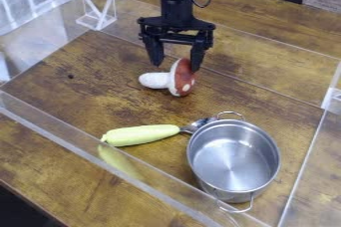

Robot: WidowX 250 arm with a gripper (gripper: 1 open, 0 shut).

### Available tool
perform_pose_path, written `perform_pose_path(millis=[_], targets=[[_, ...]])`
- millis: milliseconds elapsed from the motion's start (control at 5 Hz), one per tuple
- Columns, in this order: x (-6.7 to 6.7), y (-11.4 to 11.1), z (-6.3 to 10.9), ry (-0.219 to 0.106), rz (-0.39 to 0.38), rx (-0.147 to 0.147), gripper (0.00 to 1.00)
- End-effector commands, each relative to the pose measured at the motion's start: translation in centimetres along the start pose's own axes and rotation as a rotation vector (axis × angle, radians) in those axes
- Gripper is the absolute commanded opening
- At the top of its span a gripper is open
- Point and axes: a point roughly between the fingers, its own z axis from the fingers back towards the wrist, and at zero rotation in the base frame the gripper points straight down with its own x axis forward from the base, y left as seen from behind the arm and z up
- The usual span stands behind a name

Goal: Remove the mushroom from the silver pot and put it on the table

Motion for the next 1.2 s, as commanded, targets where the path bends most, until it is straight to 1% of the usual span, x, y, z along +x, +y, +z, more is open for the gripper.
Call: perform_pose_path(millis=[0, 400, 1000], targets=[[0.5, -0.6, 2.4, -0.055, -0.038, -0.011, 1.0], [0.7, -2.0, 2.1, -0.056, 0.013, -0.003, 1.0], [2.6, -2.2, 1.5, -0.047, -0.041, 0.009, 1.0]])
